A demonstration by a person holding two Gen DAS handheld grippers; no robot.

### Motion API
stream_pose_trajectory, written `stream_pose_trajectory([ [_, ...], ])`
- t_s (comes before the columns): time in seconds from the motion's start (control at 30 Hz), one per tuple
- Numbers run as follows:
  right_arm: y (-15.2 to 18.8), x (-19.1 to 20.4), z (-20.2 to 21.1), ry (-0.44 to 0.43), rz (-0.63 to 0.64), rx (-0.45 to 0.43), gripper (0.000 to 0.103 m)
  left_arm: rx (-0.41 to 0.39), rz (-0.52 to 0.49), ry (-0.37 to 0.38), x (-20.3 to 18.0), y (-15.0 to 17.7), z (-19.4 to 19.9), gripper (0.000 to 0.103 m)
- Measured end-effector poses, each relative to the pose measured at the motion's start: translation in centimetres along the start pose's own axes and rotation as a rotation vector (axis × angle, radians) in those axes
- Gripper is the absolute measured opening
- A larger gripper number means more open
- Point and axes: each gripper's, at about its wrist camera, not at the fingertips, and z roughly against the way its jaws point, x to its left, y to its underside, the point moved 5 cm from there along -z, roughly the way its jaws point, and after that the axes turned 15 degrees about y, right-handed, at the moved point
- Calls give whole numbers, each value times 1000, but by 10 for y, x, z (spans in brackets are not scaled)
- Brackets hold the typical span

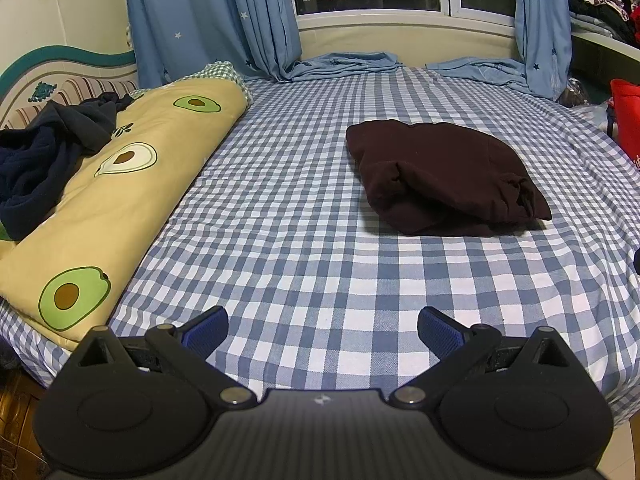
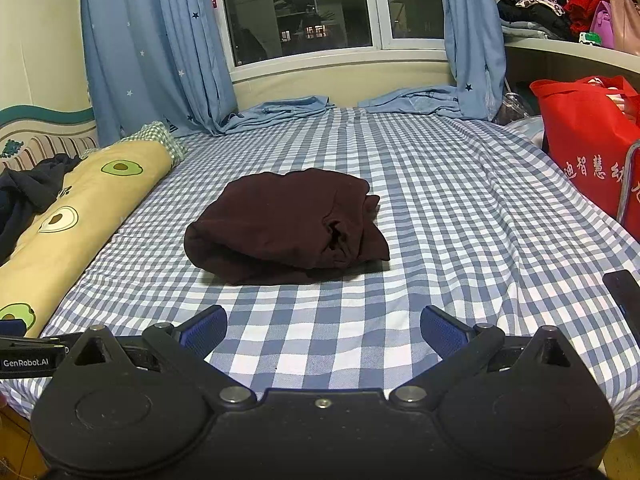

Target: Fold small clothes

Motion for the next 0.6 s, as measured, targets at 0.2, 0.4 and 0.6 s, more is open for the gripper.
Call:
stream_pose_trajectory([
  [0.2,0,-1,0,0,-2,2,103,1,-2,0,0,0,0,102],
  [0.4,0,-1,0,0,-2,3,103,0,-2,0,1,0,0,102],
  [0.6,-1,0,0,-2,-3,7,103,5,-5,1,5,2,0,102],
])
